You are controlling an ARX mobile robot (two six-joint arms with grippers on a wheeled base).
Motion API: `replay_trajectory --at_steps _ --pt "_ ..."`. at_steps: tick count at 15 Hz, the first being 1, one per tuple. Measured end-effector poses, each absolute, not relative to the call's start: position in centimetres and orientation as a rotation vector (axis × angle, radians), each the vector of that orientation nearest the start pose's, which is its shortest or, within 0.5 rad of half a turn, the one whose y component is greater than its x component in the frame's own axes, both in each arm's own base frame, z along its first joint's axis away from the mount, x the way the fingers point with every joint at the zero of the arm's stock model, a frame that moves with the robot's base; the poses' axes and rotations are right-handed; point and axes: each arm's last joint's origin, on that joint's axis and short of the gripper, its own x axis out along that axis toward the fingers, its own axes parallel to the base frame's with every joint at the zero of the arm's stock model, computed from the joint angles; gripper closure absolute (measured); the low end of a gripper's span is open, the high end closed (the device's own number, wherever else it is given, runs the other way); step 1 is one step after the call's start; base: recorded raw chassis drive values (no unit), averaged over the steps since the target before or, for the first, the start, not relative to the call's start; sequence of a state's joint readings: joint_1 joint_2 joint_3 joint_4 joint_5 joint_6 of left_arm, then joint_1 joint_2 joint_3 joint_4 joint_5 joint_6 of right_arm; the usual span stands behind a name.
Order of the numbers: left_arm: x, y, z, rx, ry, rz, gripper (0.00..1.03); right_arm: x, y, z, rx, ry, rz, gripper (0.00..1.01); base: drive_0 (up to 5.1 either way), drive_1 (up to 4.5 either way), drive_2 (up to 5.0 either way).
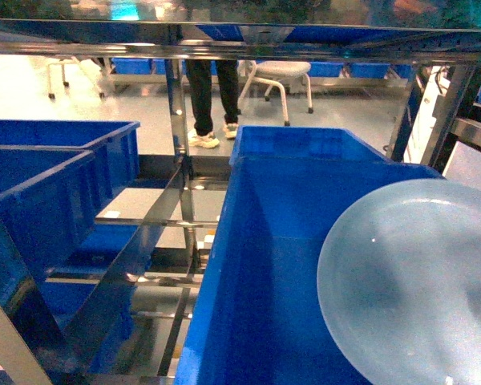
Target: Place blue tray on left shelf second layer neatly
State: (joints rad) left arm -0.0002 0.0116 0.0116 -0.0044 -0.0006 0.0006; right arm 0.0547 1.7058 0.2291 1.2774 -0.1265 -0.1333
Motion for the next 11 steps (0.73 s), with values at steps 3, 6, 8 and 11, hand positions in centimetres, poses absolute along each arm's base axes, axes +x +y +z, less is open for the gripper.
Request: replay_trajectory --at_steps 3,6,8,11 --pt "9.8 0.0 16.6 0.001 0.004 0.0 0.05 24.0 2.0 10.0 -0.136 0.213 0.213 0.99 0.0 0.0 0.0" --pt "9.8 0.0 16.6 0.001 0.004 0.0 0.05 24.0 2.1 10.1 -0.134 0.207 0.231 0.99 0.0 0.0 0.0" --pt "9.8 0.0 16.6 0.001 0.004 0.0 0.05 24.0 2.2 10.1 -0.125 0.204 0.238 0.83 0.0 0.0 0.0" --pt "9.8 0.0 16.6 0.001 0.004 0.0 0.05 23.4 2.1 11.2 -0.109 0.16 0.232 0.47 0.0 0.0 0.0"
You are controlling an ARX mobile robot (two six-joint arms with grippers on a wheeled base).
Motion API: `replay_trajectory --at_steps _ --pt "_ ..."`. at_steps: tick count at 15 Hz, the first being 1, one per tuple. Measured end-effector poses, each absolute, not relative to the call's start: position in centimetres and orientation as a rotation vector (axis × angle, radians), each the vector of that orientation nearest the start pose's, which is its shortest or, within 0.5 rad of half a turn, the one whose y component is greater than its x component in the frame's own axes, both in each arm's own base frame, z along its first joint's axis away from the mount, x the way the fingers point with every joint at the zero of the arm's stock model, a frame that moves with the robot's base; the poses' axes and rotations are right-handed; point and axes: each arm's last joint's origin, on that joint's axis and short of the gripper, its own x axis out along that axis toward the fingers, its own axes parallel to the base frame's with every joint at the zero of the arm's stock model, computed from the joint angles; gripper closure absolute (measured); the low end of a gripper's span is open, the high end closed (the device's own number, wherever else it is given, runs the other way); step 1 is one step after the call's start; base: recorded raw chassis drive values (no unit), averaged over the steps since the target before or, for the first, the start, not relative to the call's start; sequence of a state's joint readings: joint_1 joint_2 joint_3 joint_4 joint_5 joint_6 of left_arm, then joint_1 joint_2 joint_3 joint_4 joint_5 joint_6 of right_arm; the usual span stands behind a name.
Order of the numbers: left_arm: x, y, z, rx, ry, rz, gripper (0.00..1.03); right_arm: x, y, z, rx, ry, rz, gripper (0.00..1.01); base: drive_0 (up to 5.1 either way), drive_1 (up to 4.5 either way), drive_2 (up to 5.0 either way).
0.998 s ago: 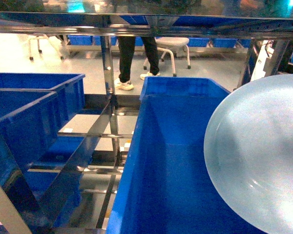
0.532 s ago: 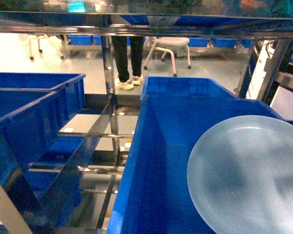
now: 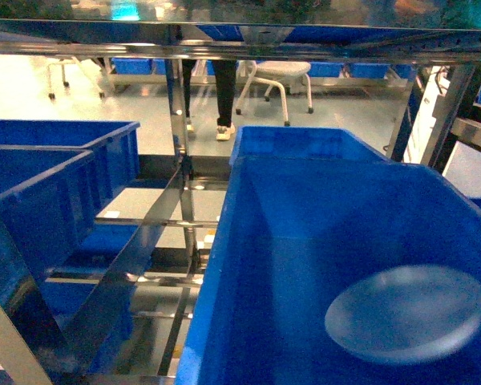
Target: Place blue tray on left shelf second layer neatly
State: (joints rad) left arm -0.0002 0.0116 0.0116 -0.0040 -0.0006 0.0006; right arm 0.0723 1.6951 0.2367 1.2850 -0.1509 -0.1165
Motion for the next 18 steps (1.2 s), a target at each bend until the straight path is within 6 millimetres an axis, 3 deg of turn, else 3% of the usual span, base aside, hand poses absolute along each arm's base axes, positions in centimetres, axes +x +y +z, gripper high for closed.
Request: replay_trajectory --at_steps 4,14,18 --pt "9.8 0.0 16.6 0.001 0.004 0.0 0.05 22.0 2.5 12.9 -0.093 0.085 0.233 0.01 0.0 0.0 0.0" --pt "9.8 0.0 16.6 0.001 0.004 0.0 0.05 15.8 1.9 15.7 -0.075 0.07 0.208 0.03 0.0 0.0 0.0" --pt "9.8 0.0 16.6 0.001 0.004 0.0 0.05 12.1 1.8 16.2 -0.053 0.078 0.206 0.03 0.0 0.0 0.0"
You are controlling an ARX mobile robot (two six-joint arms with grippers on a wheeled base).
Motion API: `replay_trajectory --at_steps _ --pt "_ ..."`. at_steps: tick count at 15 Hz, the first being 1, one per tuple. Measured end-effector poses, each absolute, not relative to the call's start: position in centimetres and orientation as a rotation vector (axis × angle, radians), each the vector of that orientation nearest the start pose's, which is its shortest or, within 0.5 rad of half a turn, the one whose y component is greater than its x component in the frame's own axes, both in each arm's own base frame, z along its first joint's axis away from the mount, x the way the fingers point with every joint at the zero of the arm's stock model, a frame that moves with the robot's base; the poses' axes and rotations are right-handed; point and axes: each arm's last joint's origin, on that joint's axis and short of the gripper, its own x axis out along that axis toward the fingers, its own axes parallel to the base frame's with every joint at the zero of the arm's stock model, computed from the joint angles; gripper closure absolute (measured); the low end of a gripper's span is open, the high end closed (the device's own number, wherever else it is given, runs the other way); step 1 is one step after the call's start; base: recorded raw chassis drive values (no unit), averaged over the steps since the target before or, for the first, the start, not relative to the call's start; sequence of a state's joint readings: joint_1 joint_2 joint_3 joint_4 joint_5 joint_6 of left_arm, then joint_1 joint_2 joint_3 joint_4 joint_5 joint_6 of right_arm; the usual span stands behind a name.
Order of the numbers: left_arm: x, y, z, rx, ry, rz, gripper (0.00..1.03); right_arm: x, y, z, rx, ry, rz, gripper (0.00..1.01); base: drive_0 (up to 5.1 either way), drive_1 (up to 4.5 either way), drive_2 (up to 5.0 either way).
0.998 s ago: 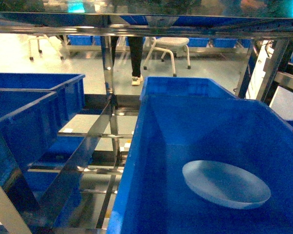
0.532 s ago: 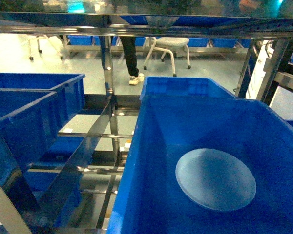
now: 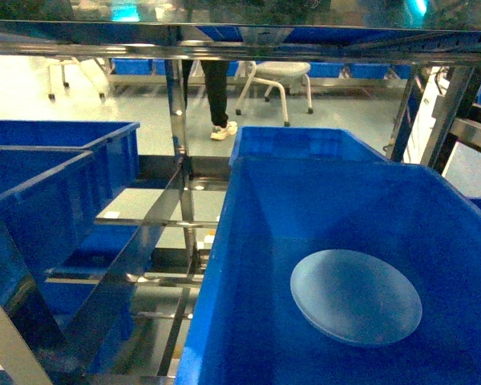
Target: Place blue tray on left shelf second layer neatly
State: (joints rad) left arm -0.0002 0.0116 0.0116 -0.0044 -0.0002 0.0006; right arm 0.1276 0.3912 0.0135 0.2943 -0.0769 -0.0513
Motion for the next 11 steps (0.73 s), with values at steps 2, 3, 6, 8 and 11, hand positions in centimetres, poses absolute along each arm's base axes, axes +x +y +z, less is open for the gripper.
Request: replay_trajectory --at_steps 2,3,6,8,11 --pt "9.8 0.0 16.6 0.0 0.004 0.0 0.05 10.8 1.9 15.9 -0.046 0.101 0.205 0.03 0.0 0.0 0.0" --pt "9.8 0.0 16.6 0.001 0.004 0.0 0.05 10.3 1.9 15.9 -0.045 0.102 0.198 0.03 0.0 0.0 0.0" --pt "9.8 0.0 16.6 0.001 0.004 0.0 0.05 9.8 1.8 15.8 -0.046 0.097 0.187 0.03 0.0 0.0 0.0" --pt "9.8 0.0 16.6 0.001 0.004 0.0 0.05 9.6 1.8 16.6 -0.023 0.0 0.1 0.13 0.0 0.0 0.0" --pt "9.8 0.0 16.6 0.001 0.004 0.0 0.05 9.7 0.8 16.7 -0.013 -0.007 0.02 0.54 0.0 0.0 0.0"
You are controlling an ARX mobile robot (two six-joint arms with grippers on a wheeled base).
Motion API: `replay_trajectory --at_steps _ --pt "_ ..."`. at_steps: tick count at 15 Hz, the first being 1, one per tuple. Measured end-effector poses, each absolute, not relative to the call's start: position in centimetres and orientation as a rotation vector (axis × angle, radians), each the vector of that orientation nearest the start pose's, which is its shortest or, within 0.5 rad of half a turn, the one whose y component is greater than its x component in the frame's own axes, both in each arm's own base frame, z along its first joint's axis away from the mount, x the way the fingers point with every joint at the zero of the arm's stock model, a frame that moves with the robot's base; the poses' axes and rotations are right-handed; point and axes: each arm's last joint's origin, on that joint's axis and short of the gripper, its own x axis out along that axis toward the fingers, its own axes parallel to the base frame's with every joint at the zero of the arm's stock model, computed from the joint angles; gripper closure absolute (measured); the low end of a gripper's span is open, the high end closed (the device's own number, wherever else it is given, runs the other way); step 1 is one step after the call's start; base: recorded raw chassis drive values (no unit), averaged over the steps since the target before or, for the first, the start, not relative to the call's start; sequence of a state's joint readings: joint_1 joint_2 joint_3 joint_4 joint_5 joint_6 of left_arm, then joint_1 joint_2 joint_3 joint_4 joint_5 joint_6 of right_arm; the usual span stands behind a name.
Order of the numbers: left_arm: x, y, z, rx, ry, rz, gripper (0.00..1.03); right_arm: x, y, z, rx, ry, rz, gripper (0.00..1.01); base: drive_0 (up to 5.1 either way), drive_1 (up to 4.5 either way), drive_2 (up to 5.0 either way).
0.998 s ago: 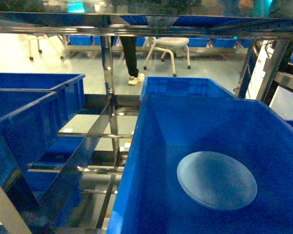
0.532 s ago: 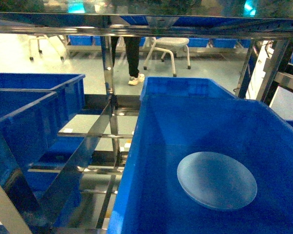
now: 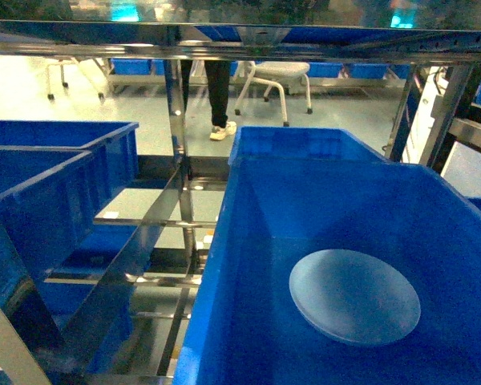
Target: Place blue tray on left shelf second layer neatly
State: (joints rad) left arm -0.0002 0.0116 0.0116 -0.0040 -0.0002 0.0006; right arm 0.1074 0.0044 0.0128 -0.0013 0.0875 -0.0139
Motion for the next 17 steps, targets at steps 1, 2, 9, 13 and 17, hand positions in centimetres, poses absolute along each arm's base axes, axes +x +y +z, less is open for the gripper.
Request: replay_trajectory --at_steps 1,2,9,13,17 --pt "9.77 0.0 16.62 0.001 0.004 0.0 0.05 9.72 0.26 16.73 -0.014 -0.006 0.003 0.62 0.0 0.0 0.0" --pt "9.77 0.0 16.63 0.0 0.002 0.0 0.05 9.72 -0.15 16.68 -0.014 0.0 -0.027 0.73 0.0 0.0 0.0" --pt "9.77 0.0 16.63 0.001 0.004 0.0 0.05 9.72 -0.01 16.7 -0.011 -0.003 -0.002 0.99 0.0 0.0 0.0" --pt "9.77 0.0 16.61 0.001 0.004 0.0 0.05 9.72 -0.01 16.7 -0.011 -0.003 -0.002 0.64 0.0 0.0 0.0" --pt "9.77 0.0 16.63 0.001 0.004 0.0 0.05 9.72 -0.01 16.7 -0.011 -0.003 -0.002 0.27 0.0 0.0 0.0"
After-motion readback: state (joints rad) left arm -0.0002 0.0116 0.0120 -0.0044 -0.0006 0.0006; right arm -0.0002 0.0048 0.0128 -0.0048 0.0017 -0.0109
